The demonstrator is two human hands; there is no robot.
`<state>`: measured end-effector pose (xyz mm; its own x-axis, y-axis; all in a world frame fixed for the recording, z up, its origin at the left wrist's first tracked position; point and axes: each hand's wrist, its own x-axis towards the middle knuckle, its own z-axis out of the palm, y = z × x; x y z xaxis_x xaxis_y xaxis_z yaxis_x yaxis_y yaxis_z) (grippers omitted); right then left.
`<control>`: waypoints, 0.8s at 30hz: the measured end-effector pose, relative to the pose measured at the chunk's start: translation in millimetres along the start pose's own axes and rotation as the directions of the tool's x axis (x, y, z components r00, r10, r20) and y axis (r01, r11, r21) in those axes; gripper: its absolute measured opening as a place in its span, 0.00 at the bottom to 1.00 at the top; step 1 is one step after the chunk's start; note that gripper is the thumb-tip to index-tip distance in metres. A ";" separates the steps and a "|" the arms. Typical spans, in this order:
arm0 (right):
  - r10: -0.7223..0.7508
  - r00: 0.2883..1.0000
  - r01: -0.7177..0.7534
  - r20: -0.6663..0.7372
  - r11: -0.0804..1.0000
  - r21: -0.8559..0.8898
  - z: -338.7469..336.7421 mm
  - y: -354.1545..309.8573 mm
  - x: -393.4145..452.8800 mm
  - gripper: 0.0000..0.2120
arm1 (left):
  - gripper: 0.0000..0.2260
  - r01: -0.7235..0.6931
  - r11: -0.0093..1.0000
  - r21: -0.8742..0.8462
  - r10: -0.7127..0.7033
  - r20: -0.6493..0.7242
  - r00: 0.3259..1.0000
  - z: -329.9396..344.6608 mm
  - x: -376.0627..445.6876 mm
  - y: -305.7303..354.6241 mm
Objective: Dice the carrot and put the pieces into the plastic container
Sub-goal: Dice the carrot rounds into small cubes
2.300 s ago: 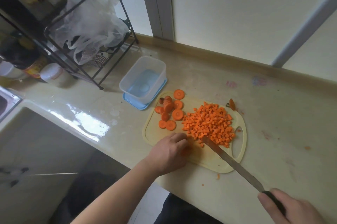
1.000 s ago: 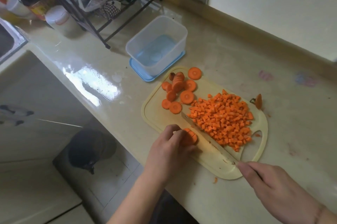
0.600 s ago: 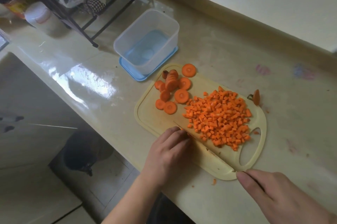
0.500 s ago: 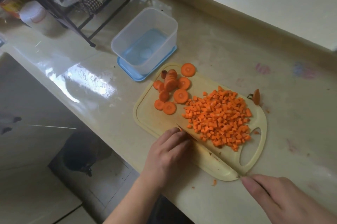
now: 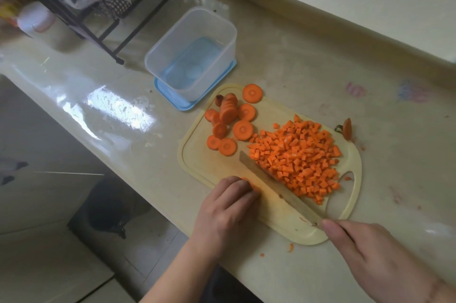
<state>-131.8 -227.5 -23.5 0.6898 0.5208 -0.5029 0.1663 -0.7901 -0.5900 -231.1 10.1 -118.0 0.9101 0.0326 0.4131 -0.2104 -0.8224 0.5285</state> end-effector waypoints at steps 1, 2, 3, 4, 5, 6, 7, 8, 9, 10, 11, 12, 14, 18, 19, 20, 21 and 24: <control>0.003 1.000 -0.003 -0.002 1.000 0.007 -0.4 0.4 -2.3 0.41 | 0.13 0.003 1.000 0.010 -0.003 0.003 1.000 0.0 -1.2 -0.6; 0.002 1.000 -0.002 0.007 1.000 0.016 -0.1 -0.2 -4.7 0.41 | 0.13 0.001 1.000 0.016 -0.001 0.007 1.000 0.2 -2.3 -1.6; -0.004 1.000 0.003 0.020 1.000 0.026 1.1 -0.7 -6.3 0.41 | 0.14 -0.007 1.000 0.018 0.007 0.007 1.000 0.4 -3.3 -2.4; -0.011 0.999 0.010 0.030 0.999 0.031 2.6 -1.2 -8.1 0.41 | 0.14 -0.016 1.000 0.018 0.016 0.009 1.000 0.8 -4.3 -3.0; -0.019 0.999 0.018 0.038 1.000 0.025 3.8 -1.6 -9.4 0.42 | 0.13 -0.025 1.000 0.018 0.025 0.011 1.000 1.2 -5.0 -3.4; -0.022 0.999 0.021 0.047 1.000 0.013 4.9 -1.5 -10.5 0.44 | 0.12 -0.031 0.999 0.017 0.030 0.014 0.999 1.4 -5.4 -4.2; -0.017 0.998 0.017 0.057 1.000 0.004 5.3 -1.3 -11.8 0.45 | 0.11 -0.034 0.999 0.014 0.034 0.016 0.999 1.2 -6.0 -5.0; -0.012 0.998 0.012 0.065 1.000 -0.001 5.0 -1.0 -13.1 0.47 | 0.10 -0.037 0.999 0.010 0.037 0.017 0.999 0.8 -6.2 -5.2; -0.008 0.997 0.009 0.073 1.000 -0.004 4.3 -0.2 -14.4 0.47 | 0.10 -0.039 0.999 0.007 0.039 0.017 0.999 0.4 -6.5 -5.3; -0.007 0.997 0.008 0.079 1.000 -0.007 3.6 0.7 -15.7 0.48 | 0.10 -0.038 0.999 0.004 0.038 0.017 0.999 0.2 -6.5 -5.2; -0.007 0.996 0.008 0.083 1.000 -0.012 2.9 1.5 -17.2 0.48 | 0.11 -0.035 0.999 0.000 0.035 0.018 0.999 -0.1 -5.8 -4.7; -0.002 0.996 0.004 0.086 1.000 -0.022 2.4 2.2 -18.6 0.48 | 0.11 -0.033 0.999 -0.004 0.034 0.018 0.999 -0.2 -5.3 -4.2; 0.014 0.996 -0.008 0.084 0.997 -0.071 4.8 2.7 -18.7 0.49 | 0.12 -0.024 1.000 -0.013 0.025 0.018 1.000 -0.5 -4.4 -3.4; 0.024 0.996 -0.008 0.084 0.983 -0.184 21.8 -6.9 -11.1 0.46 | 0.14 -0.014 0.999 -0.040 0.014 0.012 1.000 -1.4 -2.4 -3.8; 0.007 0.998 0.004 0.067 0.986 -0.169 24.3 -8.0 -8.0 0.43 | 0.13 -0.015 0.999 -0.040 0.016 0.013 1.000 -1.6 -1.8 -3.3; -0.011 0.999 0.017 0.045 0.990 -0.139 24.8 -7.9 -5.1 0.41 | 0.13 -0.015 0.999 -0.038 0.015 0.016 1.000 -1.9 -1.7 -2.6; -0.027 0.999 0.029 0.021 0.995 -0.099 23.4 -6.1 -3.0 0.39 | 0.12 -0.013 0.999 -0.032 0.014 0.020 1.000 -2.2 -1.8 -2.5; -0.034 0.999 0.034 -0.005 0.999 -0.007 13.8 1.7 -4.0 0.32 | 0.11 -0.023 1.000 -0.005 0.023 0.034 0.999 -3.7 -4.9 -2.5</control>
<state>-144.0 -226.5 -31.2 0.6872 0.5456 -0.4796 0.1945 -0.7743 -0.6022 -236.3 14.1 -118.6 0.9165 -0.0053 0.4000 -0.2329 -0.8201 0.5227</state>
